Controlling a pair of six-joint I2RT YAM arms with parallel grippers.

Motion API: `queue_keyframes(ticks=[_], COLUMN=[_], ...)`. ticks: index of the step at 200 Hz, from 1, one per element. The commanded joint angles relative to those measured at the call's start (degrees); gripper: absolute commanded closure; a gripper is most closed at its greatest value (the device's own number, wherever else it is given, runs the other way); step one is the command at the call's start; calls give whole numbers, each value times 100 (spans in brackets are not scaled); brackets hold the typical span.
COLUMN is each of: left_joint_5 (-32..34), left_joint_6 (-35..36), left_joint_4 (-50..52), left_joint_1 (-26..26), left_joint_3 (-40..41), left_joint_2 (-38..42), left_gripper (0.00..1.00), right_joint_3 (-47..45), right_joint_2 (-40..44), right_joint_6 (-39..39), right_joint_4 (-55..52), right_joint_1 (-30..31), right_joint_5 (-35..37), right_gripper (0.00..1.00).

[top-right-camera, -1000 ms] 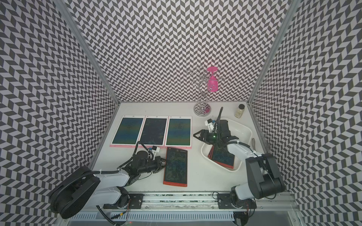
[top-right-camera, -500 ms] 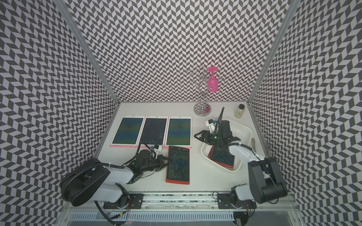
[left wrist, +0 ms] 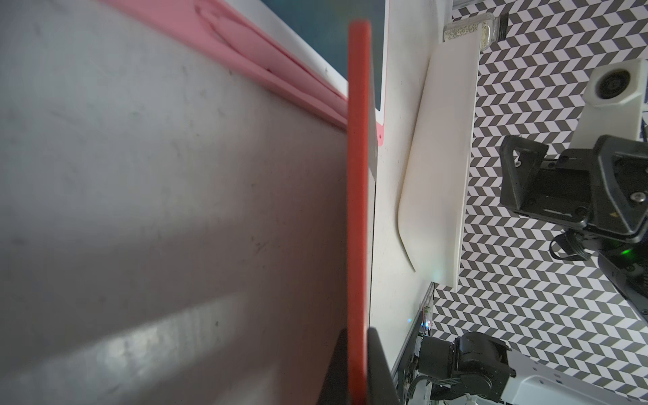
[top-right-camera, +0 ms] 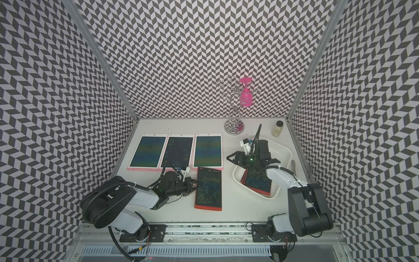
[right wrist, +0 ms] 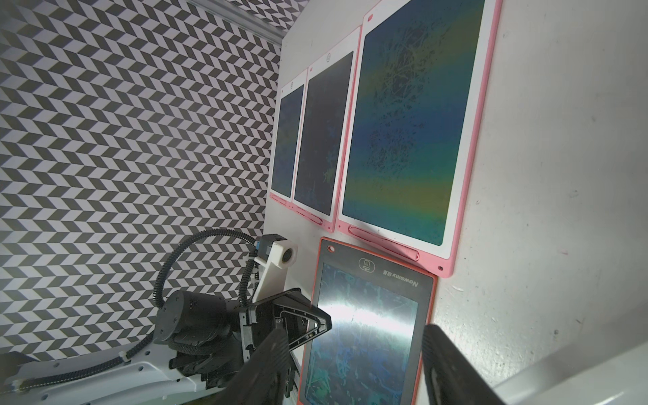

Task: Take out the writing tablet from the storage box
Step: Place the writing tablet at the center of the board.

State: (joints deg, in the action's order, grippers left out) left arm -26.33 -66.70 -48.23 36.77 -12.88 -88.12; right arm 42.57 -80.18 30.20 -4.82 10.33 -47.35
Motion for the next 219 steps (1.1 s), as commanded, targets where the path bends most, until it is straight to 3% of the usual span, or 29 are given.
queue_keyframes(ticks=[1,61,124,180,219], left_joint_5=[216,386,558,573,809], left_joint_6=[8,117,245,289,415], left_joint_4=[300,882,1402,1643,2429], left_joint_1=[-4,-26,-23,-21,-23], left_joint_3=[58,93,78,-49,-230], left_joint_2=[-114,226,343,191,290], left_gripper=[100,99,64,56,51], right_joint_3=[-71,-213,-277,-272,-273], right_joint_2=[175,199,215,204,171], right_joint_6=[-120,-49,-40,-82,-117], right_joint_4=[98,201,227,176,150], right_joint_1=[-64,-78,-78,-86,-85], right_joint_5=[-64,-106,-88,-50,-20], right_gripper=[38,38,38,38,38])
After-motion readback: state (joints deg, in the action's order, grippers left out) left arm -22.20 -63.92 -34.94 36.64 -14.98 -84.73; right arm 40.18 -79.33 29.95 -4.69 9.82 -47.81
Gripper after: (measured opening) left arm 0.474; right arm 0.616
